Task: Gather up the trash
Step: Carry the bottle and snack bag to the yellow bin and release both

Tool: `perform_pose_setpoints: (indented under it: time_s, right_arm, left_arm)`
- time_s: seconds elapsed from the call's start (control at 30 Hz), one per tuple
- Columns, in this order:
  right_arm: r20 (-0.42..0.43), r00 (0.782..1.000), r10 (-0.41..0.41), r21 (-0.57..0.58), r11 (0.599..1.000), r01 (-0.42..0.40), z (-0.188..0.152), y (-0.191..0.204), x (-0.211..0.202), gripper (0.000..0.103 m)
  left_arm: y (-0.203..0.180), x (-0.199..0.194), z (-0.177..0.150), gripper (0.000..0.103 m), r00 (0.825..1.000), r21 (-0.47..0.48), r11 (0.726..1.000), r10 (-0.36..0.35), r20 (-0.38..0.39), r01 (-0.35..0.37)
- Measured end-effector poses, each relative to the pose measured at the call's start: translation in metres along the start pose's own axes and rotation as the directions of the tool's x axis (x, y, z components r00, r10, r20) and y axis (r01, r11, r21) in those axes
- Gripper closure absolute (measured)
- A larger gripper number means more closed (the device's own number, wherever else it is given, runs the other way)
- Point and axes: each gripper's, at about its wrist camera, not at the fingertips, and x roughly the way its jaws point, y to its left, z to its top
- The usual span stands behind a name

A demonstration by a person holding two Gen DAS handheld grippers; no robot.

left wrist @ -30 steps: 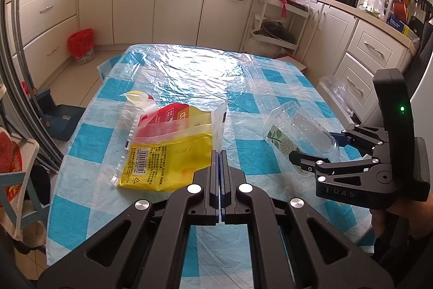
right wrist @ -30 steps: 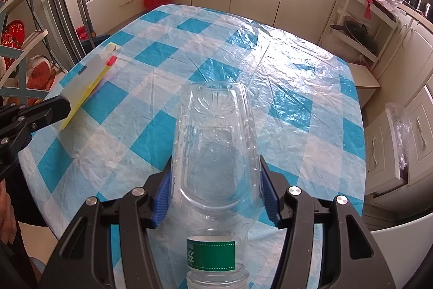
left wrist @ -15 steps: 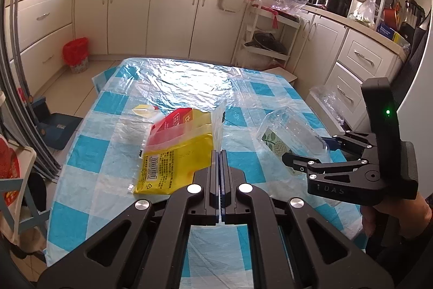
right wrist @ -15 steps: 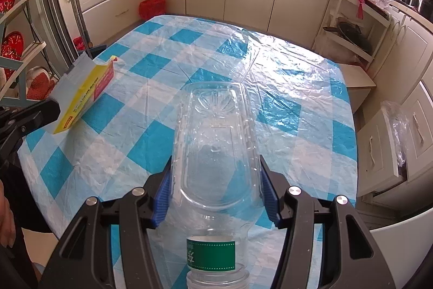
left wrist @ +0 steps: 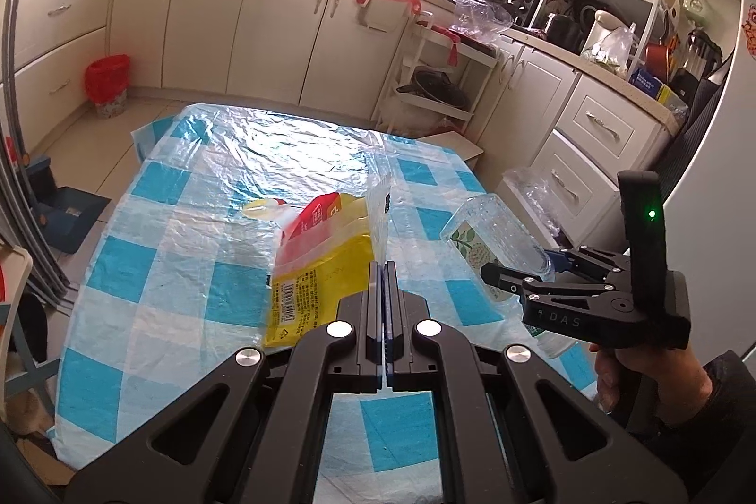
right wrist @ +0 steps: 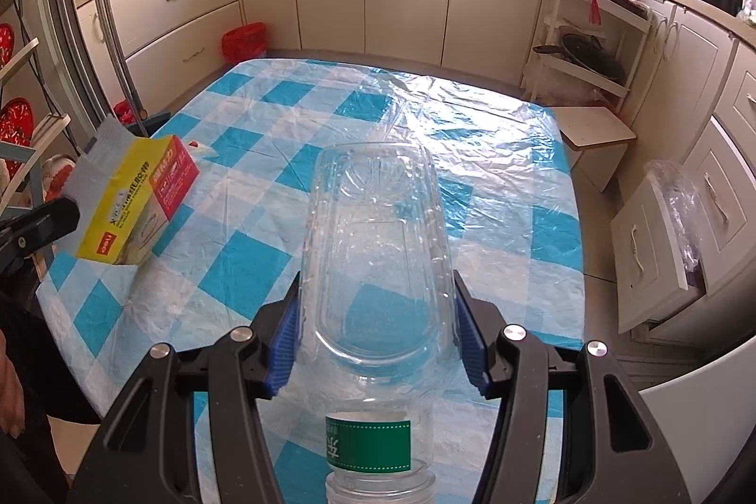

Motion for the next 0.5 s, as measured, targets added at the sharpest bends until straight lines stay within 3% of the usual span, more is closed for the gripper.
perform_pose_setpoints:
  time_s: [0.5]
  right_arm:
    - [0.035, 0.999, -0.034, 0.118, 0.993, 0.030, -0.016, -0.058, -0.017, 0.047]
  left_arm:
    - [-0.037, 0.004, 0.010, 0.102, 0.996, 0.021, 0.996, -0.087, -0.010, 0.087]
